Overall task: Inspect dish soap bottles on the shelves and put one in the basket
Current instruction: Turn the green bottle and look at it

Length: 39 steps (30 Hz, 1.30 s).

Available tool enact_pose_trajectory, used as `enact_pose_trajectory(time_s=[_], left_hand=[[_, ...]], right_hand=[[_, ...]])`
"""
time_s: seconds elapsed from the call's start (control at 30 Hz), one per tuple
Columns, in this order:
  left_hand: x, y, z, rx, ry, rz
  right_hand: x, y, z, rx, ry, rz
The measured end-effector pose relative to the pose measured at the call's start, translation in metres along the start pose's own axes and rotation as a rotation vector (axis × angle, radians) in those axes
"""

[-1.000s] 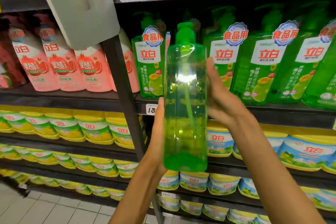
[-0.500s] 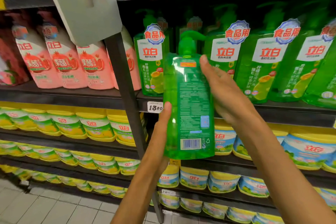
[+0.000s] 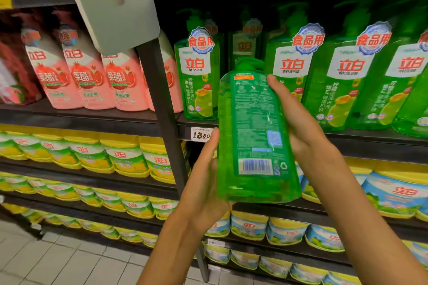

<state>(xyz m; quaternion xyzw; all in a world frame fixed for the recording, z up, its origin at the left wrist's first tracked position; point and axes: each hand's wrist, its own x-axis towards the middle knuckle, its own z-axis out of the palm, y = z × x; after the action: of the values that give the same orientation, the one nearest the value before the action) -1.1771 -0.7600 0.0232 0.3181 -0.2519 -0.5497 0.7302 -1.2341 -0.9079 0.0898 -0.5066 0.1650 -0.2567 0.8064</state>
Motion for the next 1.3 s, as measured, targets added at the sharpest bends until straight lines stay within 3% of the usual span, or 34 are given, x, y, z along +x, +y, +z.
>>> enact_pose_trajectory(time_s=[0.27,0.33,0.47,0.53,0.7,0.9,1.0,1.1,1.3], left_hand=[[0.004,0.013,0.015,-0.070,-0.121,-0.160],[0.004,0.017,0.013,-0.084,-0.092,-0.134],[0.000,0.026,0.009,-0.082,-0.058,-0.080],[-0.002,0.026,0.010,-0.040,-0.009,-0.046],[0.000,0.013,0.015,0.322,0.165,0.100],[0.007,0.020,0.001,0.558,0.304,0.291],[0.021,0.021,0.002,0.563,0.298,0.229],[0.023,0.017,0.005,0.476,0.206,0.029],[0.033,0.003,-0.004,0.524,0.310,0.170]], right_hand=[[0.006,0.004,-0.003,0.010,0.007,0.062],[0.006,0.007,-0.004,-0.135,0.023,0.035],[0.003,0.003,-0.002,-0.817,0.093,-0.014],[0.001,0.000,-0.001,-0.922,0.104,-0.076],[-0.002,0.006,0.005,-0.554,-0.176,0.025],[-0.006,0.028,-0.006,0.115,-0.090,-0.053],[-0.003,0.032,-0.008,0.350,-0.203,-0.090],[-0.001,0.028,-0.012,0.336,-0.307,-0.124],[0.007,0.006,-0.024,0.007,-0.123,-0.158]])
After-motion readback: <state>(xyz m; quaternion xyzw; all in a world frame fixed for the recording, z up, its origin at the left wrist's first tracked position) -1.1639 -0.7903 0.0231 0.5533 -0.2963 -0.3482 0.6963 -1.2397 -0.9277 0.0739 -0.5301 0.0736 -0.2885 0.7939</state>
